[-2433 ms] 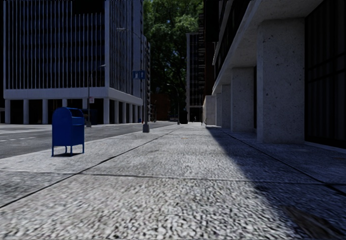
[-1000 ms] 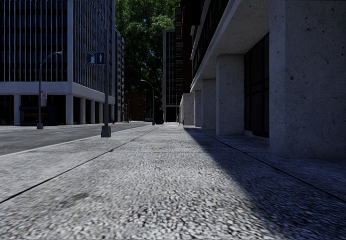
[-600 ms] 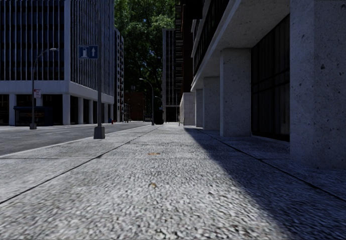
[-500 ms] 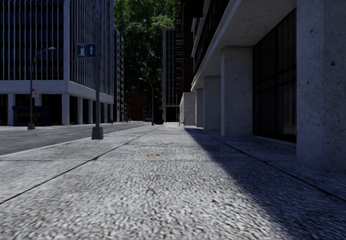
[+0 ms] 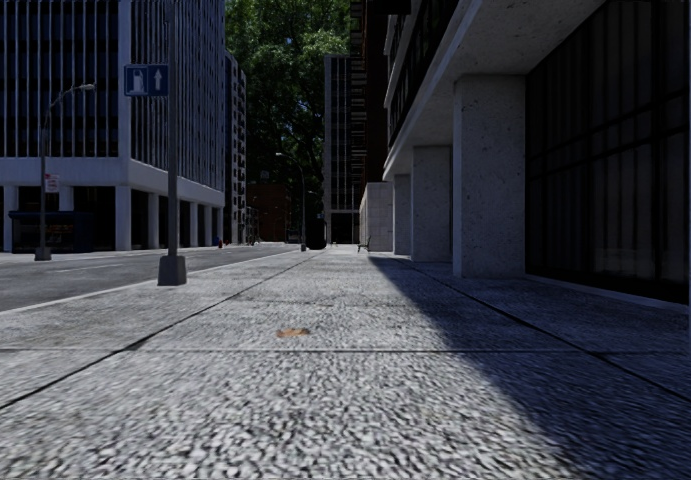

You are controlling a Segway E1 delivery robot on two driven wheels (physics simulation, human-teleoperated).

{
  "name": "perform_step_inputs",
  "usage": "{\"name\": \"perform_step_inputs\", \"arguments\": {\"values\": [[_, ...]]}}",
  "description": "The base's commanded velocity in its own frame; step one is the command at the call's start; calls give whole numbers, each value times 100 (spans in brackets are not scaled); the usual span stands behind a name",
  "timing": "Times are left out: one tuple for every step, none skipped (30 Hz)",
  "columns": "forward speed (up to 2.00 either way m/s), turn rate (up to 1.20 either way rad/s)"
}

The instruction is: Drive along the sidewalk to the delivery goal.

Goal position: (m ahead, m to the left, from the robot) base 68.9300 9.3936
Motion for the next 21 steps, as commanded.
{"name": "perform_step_inputs", "arguments": {"values": [[200,0],[200,0],[200,0],[200,0],[200,0],[200,0],[200,0],[200,0],[200,0],[200,0],[200,0],[200,0],[200,0],[200,0],[200,0],[200,0],[200,0],[200,0],[200,0],[200,0],[200,0]]}}
